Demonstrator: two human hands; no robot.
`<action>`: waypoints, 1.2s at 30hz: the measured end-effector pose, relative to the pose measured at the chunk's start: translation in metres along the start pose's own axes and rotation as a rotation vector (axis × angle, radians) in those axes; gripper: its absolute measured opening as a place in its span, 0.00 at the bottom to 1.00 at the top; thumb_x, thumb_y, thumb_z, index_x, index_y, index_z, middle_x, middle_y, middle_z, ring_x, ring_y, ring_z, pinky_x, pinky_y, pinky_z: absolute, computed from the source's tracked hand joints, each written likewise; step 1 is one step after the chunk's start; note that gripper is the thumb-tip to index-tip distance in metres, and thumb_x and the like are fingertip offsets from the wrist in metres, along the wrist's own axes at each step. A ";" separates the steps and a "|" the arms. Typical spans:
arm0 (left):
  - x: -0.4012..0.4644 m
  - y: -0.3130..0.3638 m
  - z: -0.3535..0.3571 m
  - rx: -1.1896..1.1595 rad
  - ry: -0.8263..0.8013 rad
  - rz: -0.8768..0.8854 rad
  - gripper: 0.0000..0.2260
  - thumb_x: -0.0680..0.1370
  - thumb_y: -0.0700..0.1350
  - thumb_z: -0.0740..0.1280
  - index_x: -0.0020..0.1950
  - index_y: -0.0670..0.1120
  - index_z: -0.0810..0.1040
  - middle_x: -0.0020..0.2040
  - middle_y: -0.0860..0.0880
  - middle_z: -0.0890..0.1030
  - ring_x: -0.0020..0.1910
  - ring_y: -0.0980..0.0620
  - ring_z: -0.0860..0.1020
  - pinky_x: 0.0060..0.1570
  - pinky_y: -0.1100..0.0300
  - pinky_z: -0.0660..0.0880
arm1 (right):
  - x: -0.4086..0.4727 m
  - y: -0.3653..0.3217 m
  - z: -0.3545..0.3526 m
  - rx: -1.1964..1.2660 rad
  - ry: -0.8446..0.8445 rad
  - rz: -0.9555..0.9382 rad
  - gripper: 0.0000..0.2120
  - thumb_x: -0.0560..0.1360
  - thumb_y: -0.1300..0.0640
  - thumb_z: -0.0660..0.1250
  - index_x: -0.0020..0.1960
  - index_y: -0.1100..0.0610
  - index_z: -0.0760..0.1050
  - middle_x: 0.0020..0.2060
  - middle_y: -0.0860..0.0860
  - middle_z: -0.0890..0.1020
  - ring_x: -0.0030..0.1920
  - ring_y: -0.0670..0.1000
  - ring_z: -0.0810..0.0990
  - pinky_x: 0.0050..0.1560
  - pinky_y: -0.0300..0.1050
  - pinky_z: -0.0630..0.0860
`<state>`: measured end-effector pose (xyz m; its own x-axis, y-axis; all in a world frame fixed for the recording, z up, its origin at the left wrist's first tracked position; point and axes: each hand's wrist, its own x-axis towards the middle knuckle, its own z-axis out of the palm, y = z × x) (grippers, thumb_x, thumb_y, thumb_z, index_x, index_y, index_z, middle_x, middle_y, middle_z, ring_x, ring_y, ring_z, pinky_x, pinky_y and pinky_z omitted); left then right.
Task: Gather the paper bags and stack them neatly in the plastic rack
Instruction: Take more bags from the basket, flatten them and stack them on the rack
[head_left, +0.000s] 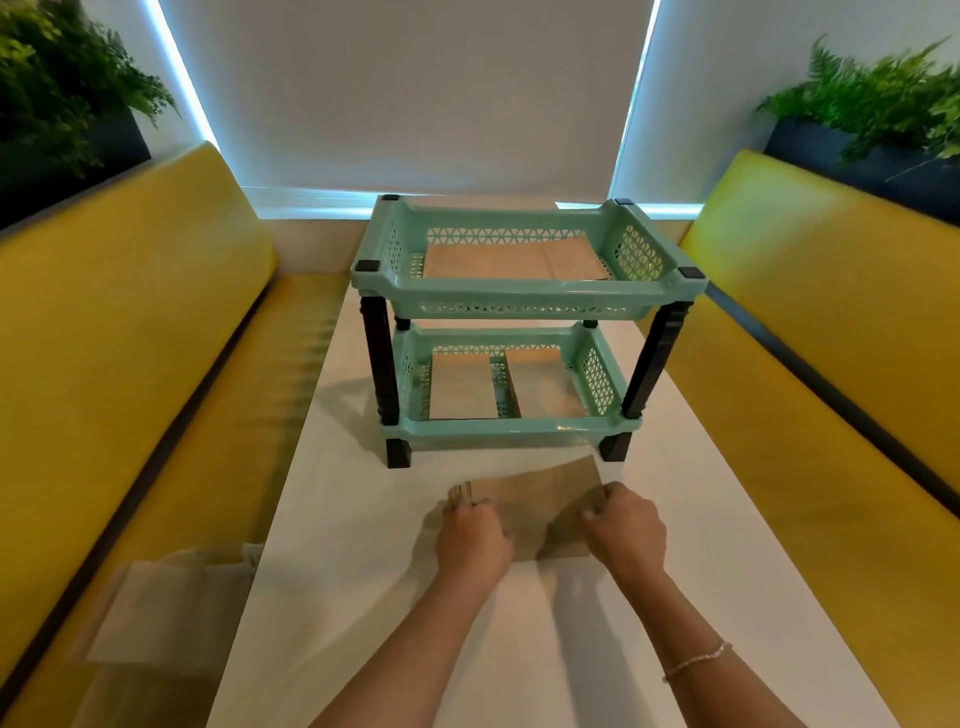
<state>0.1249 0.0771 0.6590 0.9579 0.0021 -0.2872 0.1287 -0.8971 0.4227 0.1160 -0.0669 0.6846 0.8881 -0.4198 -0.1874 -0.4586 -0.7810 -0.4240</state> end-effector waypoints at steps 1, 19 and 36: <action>0.000 0.000 0.000 0.007 0.001 0.003 0.19 0.79 0.47 0.61 0.69 0.45 0.69 0.71 0.44 0.63 0.69 0.44 0.63 0.62 0.53 0.67 | -0.002 -0.001 -0.001 0.027 0.015 -0.019 0.11 0.74 0.57 0.62 0.55 0.58 0.74 0.47 0.55 0.80 0.47 0.56 0.78 0.51 0.50 0.77; -0.029 -0.021 -0.005 -0.992 0.193 0.051 0.44 0.67 0.44 0.77 0.76 0.48 0.55 0.72 0.47 0.64 0.71 0.50 0.62 0.64 0.65 0.61 | -0.017 0.030 -0.023 0.786 -0.265 -0.060 0.13 0.72 0.73 0.60 0.42 0.58 0.77 0.41 0.54 0.80 0.45 0.53 0.76 0.50 0.49 0.73; -0.077 -0.033 0.030 -0.893 0.180 0.189 0.28 0.67 0.38 0.77 0.62 0.51 0.69 0.54 0.59 0.73 0.52 0.61 0.72 0.47 0.78 0.68 | -0.070 0.051 0.013 1.006 -0.082 -0.004 0.15 0.68 0.74 0.67 0.50 0.60 0.76 0.43 0.52 0.79 0.43 0.48 0.78 0.40 0.38 0.75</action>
<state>0.0390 0.0928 0.6412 0.9988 0.0266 -0.0401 0.0449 -0.2173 0.9751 0.0306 -0.0709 0.6642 0.9064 -0.3554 -0.2285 -0.2495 -0.0139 -0.9683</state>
